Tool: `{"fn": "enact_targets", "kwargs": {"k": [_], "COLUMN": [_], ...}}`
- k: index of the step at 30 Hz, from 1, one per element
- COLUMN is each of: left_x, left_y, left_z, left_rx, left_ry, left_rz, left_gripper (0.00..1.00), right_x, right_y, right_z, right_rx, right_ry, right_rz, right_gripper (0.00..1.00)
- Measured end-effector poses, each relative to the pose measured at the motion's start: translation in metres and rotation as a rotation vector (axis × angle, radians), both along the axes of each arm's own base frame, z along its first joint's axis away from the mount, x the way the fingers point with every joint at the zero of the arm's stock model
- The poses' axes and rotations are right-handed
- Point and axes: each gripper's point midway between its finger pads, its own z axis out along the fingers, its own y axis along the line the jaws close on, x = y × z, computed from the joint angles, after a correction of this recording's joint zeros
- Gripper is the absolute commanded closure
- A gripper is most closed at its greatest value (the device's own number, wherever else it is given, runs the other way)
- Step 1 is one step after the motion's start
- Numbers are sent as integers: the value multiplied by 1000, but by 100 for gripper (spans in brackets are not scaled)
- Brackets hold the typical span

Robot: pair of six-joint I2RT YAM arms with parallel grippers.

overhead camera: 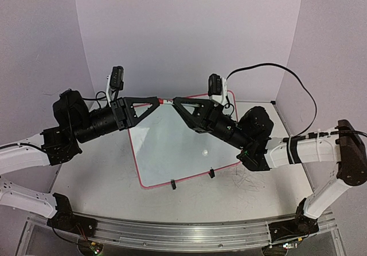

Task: Write a sentence on the whiteboard
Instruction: Open the pen cap from the whiteboard marker.

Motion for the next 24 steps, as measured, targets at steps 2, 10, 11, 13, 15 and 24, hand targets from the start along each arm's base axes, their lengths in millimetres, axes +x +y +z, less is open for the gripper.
{"fn": "enact_targets", "kwargs": {"k": [2,10,11,13,15,24], "left_x": [0,-1,-1,-1,-1,-2], "left_y": [0,1,1,0,0,-2], "left_z": [0,-4,-7,-14,-21,-30], "left_rx": [0,5,11,27,47,78], "left_ry": [0,4,7,17,30,49], "left_rz": [1,1,0,-4,-6,-16], "left_gripper": [100,100,100,100,100,100], "right_x": [0,3,4,5,6,3], "right_y": [1,4,3,0,-4,-3], "right_z": [-1,-16,-20,-26,-30,-27], "right_rx": [-6,-70,-82,-102,-115,-165], "right_ry": [0,6,10,18,21,-24], "right_rz": [4,-6,-10,-16,-20,34], "right_gripper": [72,57,57,58,58,72]}}
